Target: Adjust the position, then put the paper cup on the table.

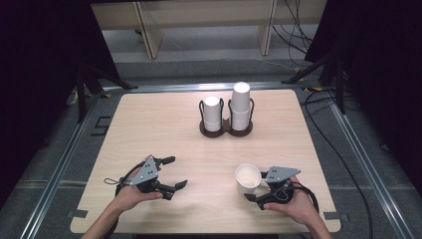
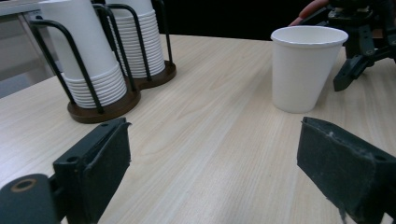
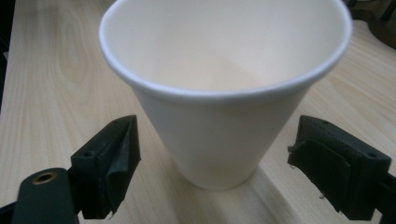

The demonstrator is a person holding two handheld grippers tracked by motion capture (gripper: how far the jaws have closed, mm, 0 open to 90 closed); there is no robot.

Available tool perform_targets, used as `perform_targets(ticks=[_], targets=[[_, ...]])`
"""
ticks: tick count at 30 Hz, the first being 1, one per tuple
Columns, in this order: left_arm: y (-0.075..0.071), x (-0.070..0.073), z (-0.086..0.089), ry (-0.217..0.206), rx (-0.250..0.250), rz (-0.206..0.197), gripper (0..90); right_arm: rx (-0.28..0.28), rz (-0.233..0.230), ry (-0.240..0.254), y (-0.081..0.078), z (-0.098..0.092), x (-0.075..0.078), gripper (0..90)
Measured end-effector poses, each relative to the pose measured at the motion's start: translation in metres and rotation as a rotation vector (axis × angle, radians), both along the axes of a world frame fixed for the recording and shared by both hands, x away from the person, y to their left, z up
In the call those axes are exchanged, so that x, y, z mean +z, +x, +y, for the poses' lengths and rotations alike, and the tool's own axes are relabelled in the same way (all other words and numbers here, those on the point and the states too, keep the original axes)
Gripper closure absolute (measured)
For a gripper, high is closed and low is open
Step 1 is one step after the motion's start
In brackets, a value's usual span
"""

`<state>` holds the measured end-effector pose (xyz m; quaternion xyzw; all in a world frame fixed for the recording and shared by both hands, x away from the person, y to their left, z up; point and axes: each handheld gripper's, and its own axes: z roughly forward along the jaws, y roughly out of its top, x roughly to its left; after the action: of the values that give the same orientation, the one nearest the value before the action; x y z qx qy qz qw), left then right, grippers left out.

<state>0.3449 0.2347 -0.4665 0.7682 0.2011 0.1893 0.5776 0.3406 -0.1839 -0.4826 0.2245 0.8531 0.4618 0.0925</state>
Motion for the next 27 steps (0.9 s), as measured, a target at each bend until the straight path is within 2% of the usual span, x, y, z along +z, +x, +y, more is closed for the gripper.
perform_targets(ticks=[1,2,7,8,9,10,12,14,15,17,18,19,20,21,22,23,24,27], targets=[[0.0,-0.001,0.001,-0.018,0.004,-0.004,9.1,0.004,-0.01,-0.003,0.0,-0.002,0.001,15.2],[-0.001,0.0,0.004,-0.001,0.018,0.001,9.0,-0.003,-0.002,0.003,-0.002,-0.004,0.001,15.2],[-0.003,-0.002,0.016,-0.032,0.057,-0.016,8.2,-0.019,-0.006,0.02,-0.006,-0.013,0.004,15.0],[-0.003,-0.001,0.019,-0.024,0.07,-0.013,8.0,-0.019,-0.009,0.026,-0.008,-0.016,0.005,15.0],[-0.003,-0.001,0.02,-0.038,0.071,-0.02,8.0,-0.021,-0.018,0.031,-0.009,-0.019,0.006,15.0],[-0.003,0.0,0.023,-0.026,0.081,-0.017,7.9,-0.018,-0.013,0.04,-0.009,-0.021,0.006,15.0],[-0.003,0.001,0.026,-0.044,0.096,-0.023,7.4,-0.027,-0.011,0.045,-0.012,-0.025,0.007,15.0],[-0.003,0.002,0.03,-0.041,0.113,-0.023,7.3,-0.033,-0.016,0.052,-0.013,-0.03,0.008,15.1],[-0.002,0.001,0.031,-0.064,0.116,-0.027,7.2,-0.04,-0.024,0.053,-0.014,-0.033,0.008,15.1],[-0.003,0.002,0.035,-0.053,0.134,-0.024,7.2,-0.054,-0.027,0.06,-0.016,-0.038,0.009,15.1],[-0.003,0.001,0.036,-0.073,0.133,-0.036,7.2,-0.059,-0.034,0.061,-0.016,-0.041,0.009,15.1],[-0.004,0.001,0.039,-0.054,0.143,-0.028,7.1,-0.067,-0.021,0.062,-0.017,-0.043,0.009,15.0],[-0.005,0.0,0.039,-0.077,0.14,-0.039,7.0,-0.065,-0.024,0.069,-0.016,-0.044,0.009,15.0],[-0.007,0.0,0.042,-0.053,0.153,-0.03,7.0,-0.077,-0.026,0.063,-0.016,-0.047,0.01,15.0],[-0.009,0.0,0.043,-0.056,0.157,-0.032,6.9,-0.084,-0.017,0.068,-0.016,-0.048,0.01,15.0],[-0.009,-0.002,0.042,-0.082,0.15,-0.041,6.8,-0.092,-0.032,0.06,-0.015,-0.051,0.011,15.0],[-0.011,-0.002,0.044,-0.064,0.164,-0.029,6.7,-0.092,-0.042,0.069,-0.014,-0.053,0.011,15.0],[-0.012,-0.004,0.046,-0.076,0.192,-0.038,6.6,-0.125,-0.04,0.078,-0.014,-0.061,0.013,14.8]])
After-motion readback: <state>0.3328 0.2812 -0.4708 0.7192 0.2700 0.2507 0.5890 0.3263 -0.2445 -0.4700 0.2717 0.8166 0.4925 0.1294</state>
